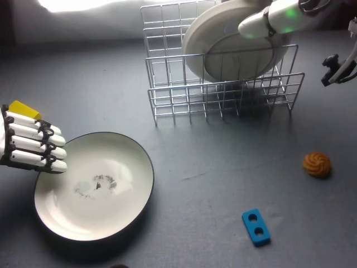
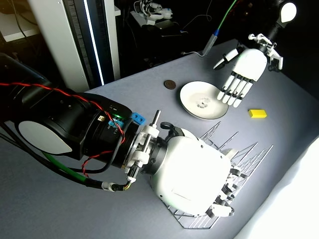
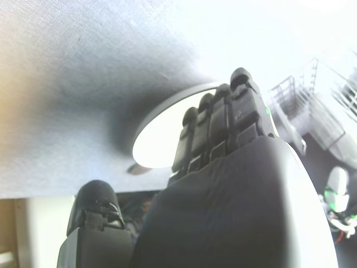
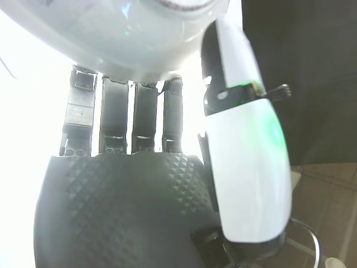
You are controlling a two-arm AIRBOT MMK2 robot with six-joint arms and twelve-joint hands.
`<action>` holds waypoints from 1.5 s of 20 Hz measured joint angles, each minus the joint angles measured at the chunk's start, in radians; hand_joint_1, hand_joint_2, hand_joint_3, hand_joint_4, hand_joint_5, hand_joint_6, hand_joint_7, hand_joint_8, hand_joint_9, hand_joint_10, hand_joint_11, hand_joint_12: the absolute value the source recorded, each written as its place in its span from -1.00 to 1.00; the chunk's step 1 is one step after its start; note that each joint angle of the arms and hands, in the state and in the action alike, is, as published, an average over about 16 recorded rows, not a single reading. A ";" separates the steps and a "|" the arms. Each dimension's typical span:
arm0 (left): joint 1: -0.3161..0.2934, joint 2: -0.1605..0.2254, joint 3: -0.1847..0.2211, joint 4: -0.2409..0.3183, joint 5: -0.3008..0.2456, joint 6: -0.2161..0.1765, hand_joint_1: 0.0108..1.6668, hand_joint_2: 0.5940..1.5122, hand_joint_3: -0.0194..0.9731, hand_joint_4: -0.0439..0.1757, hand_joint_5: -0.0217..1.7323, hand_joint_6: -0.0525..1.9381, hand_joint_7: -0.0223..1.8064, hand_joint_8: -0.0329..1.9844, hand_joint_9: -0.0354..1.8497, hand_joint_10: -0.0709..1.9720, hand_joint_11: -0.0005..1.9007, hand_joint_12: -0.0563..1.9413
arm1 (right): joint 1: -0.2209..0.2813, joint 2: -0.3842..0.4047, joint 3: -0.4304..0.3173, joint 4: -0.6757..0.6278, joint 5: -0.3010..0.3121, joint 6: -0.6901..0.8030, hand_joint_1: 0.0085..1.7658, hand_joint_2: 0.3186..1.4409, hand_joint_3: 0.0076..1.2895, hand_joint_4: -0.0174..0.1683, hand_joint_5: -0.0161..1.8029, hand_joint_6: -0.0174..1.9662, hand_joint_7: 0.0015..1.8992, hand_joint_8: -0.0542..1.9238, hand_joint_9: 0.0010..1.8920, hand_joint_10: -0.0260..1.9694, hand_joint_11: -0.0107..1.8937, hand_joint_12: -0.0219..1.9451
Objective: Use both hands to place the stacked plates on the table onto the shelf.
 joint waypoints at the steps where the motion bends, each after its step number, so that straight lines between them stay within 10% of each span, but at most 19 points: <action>1: 0.001 0.000 0.000 -0.001 0.000 0.000 -0.99 0.14 -0.93 -0.57 -0.95 -0.93 -0.95 -0.96 -0.97 -0.95 -0.98 -0.93 | 0.001 0.001 0.000 0.000 0.009 -0.008 0.25 0.35 -0.99 -0.85 -0.20 -0.83 -0.18 -0.86 -0.22 -0.80 -0.64 0.32; 9: 0.012 -0.003 0.002 -0.007 0.003 -0.002 -0.99 0.14 -0.93 -0.57 -0.95 -0.93 -0.95 -0.96 -0.98 -0.95 -0.98 -0.93 | 0.039 0.034 -0.058 -0.037 0.076 -0.124 0.20 0.30 -0.99 -0.84 -0.40 -0.95 -0.40 -0.93 -0.43 -0.91 -0.86 0.23; 19: 0.039 -0.007 -0.002 -0.010 0.020 -0.018 -0.99 0.14 -0.93 -0.58 -0.95 -0.93 -0.95 -0.96 -0.98 -0.96 -0.98 -0.93 | 0.091 0.106 -0.336 -0.105 0.087 -0.452 0.26 0.25 -0.99 -0.82 -0.75 -0.96 -0.78 -0.93 -0.79 -0.95 -0.97 -0.31; 30: 0.087 -0.009 -0.009 -0.013 0.043 -0.049 -0.99 0.14 -0.93 -0.62 -0.95 -0.95 -0.97 -0.97 -0.98 -0.96 -0.98 -0.93 | 0.024 0.062 -0.541 -0.102 0.012 -0.822 0.39 0.20 -0.99 -0.77 -0.96 -0.96 -0.99 -0.93 -0.98 -0.95 -0.97 -0.73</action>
